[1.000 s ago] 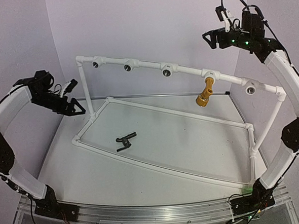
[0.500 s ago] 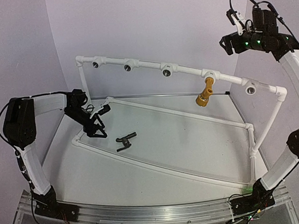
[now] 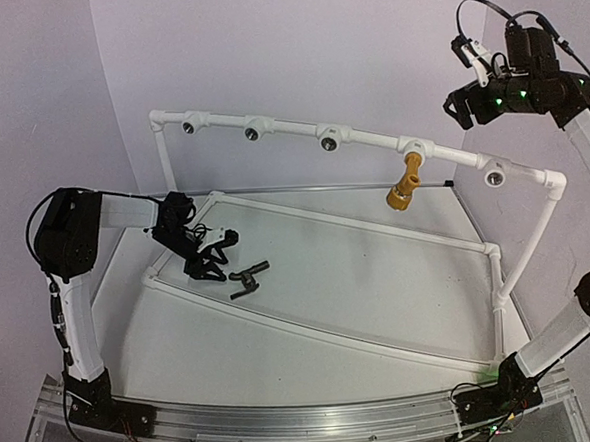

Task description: Install the water faucets

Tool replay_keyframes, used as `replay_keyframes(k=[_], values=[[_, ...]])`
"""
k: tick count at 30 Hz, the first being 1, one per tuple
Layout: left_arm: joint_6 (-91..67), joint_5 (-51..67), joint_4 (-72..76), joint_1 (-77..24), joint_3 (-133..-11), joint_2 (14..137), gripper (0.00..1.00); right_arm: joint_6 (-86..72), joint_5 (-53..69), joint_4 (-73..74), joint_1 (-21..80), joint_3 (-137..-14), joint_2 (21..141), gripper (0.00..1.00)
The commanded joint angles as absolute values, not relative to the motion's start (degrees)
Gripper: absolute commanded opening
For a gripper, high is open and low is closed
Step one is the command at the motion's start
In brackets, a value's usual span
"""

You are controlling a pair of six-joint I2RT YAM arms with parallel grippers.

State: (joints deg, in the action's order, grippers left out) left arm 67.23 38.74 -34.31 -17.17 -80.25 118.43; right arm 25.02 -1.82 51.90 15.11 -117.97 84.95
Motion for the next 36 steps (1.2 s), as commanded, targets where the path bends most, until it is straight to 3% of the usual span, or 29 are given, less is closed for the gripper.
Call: replay_keyframes(k=[1,12,21,28,36], values=[[72.29,38.69,-32.01,-19.21,-81.76,120.44,0.55,25.15,-0.50,52.20,15.29,-118.09,83.95,0.98],[71.81,35.28,-26.68,-21.33,-80.96,124.32,0.38,25.29,4.37,49.44,15.28,-119.69,84.43,0.98],[67.61,34.35,-24.37,-21.41,-77.69,117.95,0.00,26.96,14.96,48.68,15.29,-119.75,85.67,0.98],[66.22,34.85,-28.05,-21.28,-74.63,103.78,0.00,24.18,25.19,49.48,15.74,-127.34,90.76,0.98],[75.93,35.61,-36.06,-21.30,-72.78,83.31,0.00,21.00,34.85,53.08,21.72,-131.27,95.65,0.98]])
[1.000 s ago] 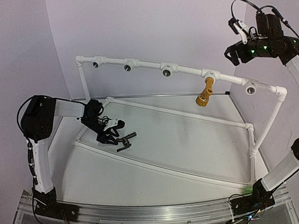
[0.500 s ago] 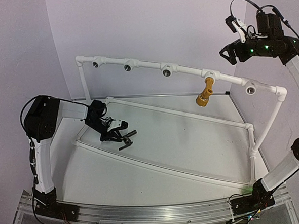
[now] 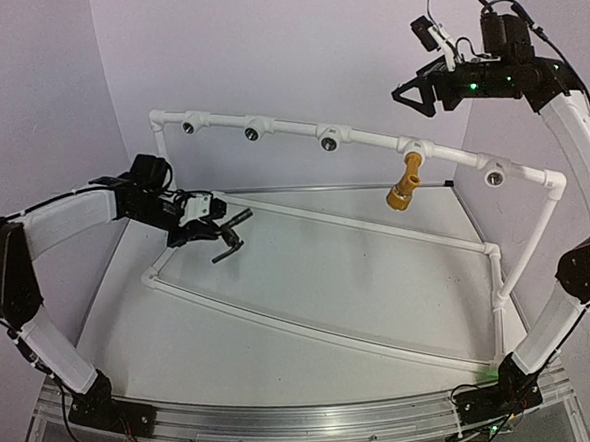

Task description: Install the water faucets

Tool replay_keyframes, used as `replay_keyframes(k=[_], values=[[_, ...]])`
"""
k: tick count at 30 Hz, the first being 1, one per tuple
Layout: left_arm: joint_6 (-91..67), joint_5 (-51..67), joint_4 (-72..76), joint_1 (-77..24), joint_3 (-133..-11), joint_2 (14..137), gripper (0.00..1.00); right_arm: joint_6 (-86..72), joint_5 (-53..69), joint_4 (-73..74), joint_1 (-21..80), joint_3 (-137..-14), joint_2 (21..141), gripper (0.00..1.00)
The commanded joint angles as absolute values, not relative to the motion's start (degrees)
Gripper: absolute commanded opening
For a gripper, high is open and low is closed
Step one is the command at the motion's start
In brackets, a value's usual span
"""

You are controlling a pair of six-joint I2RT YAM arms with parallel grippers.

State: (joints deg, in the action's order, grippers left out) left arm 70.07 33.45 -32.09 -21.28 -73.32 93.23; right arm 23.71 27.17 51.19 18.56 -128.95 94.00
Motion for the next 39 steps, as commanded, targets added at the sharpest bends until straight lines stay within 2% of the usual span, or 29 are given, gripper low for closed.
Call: replay_keyframes(k=[1,9,15,22,32,39], values=[[77.65,35.43,-36.34,-21.35,-72.61,81.28,0.00,20.11,36.10,53.23,22.73,-131.64,96.08,0.98],[93.31,35.01,-41.84,-21.71,-77.36,70.49,0.00,13.04,43.75,53.74,32.38,-136.56,100.78,0.95],[102.13,33.81,-38.08,-23.43,-80.43,68.41,0.00,5.50,45.28,50.44,39.53,-136.95,104.42,0.90],[108.46,33.49,-36.98,-24.42,-82.54,68.00,0.00,3.14,38.01,48.82,47.50,-140.28,110.53,0.86],[113.43,34.52,-34.54,-26.13,-82.48,67.94,0.00,0.12,31.53,47.31,52.71,-143.75,117.20,0.85],[114.17,34.42,-33.67,-26.89,-82.28,67.86,0.00,-5.22,30.64,44.57,53.54,-142.54,119.44,0.79]])
